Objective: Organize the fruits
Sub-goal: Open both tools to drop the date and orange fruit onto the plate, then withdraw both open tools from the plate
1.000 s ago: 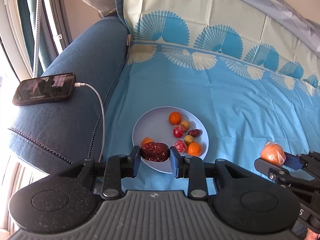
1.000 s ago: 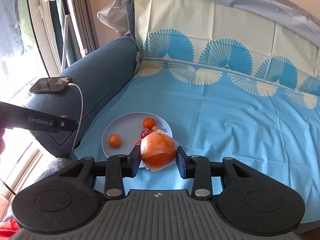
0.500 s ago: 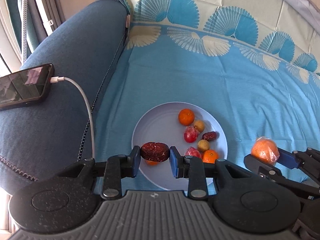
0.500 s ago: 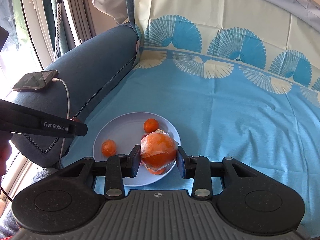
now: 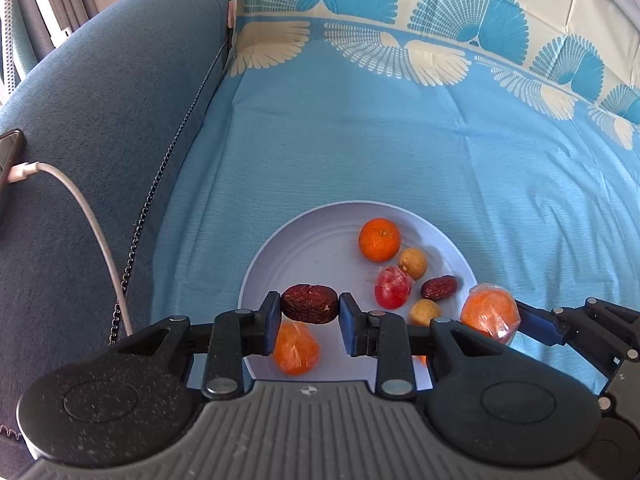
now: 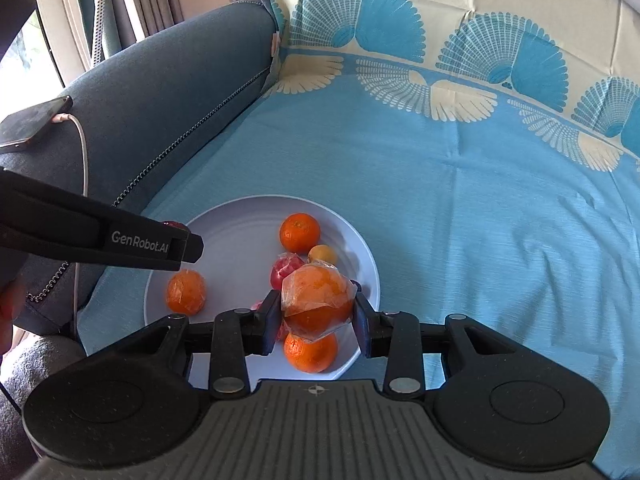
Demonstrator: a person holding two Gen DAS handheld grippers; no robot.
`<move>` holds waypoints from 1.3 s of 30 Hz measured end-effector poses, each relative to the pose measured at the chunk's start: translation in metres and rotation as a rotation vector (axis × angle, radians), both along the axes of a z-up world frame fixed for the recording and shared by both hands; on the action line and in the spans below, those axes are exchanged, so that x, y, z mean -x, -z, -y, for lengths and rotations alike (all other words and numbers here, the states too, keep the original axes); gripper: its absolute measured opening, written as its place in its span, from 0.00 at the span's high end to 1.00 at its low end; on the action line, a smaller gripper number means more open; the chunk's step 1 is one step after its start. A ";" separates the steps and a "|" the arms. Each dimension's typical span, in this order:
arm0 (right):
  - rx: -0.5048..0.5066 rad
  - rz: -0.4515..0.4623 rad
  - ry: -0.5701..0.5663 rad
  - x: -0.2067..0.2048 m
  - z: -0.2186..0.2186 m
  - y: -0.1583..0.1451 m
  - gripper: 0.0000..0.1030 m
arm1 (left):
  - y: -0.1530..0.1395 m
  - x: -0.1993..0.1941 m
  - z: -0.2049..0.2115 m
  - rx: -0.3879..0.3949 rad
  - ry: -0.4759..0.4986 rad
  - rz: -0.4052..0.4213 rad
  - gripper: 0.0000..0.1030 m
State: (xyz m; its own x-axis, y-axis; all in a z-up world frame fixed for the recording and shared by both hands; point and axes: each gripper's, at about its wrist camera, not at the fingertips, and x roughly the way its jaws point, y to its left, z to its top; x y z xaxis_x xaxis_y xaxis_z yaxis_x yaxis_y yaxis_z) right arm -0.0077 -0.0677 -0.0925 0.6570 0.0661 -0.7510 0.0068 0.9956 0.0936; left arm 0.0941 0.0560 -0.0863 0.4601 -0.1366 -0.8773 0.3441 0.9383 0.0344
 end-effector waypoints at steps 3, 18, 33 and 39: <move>-0.002 -0.009 -0.012 -0.007 0.000 0.006 0.62 | 0.006 -0.006 0.001 -0.019 -0.007 -0.005 0.66; 0.008 -0.023 0.005 0.037 0.005 -0.026 0.09 | -0.026 0.047 -0.014 -0.085 -0.022 0.022 0.00; 0.078 0.108 0.045 0.134 -0.008 -0.068 0.02 | -0.073 0.136 -0.039 -0.056 -0.057 0.110 0.00; 0.094 0.155 0.037 0.152 -0.012 -0.076 0.02 | -0.079 0.150 -0.043 -0.060 -0.070 0.122 0.00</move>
State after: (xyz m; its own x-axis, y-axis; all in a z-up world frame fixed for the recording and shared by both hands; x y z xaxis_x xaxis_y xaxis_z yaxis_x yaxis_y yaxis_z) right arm -0.1594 -0.0560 -0.0162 0.7659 -0.0258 -0.6425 0.0359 0.9994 0.0027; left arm -0.0559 0.0994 -0.0070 0.5706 -0.0492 -0.8198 0.2679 0.9548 0.1292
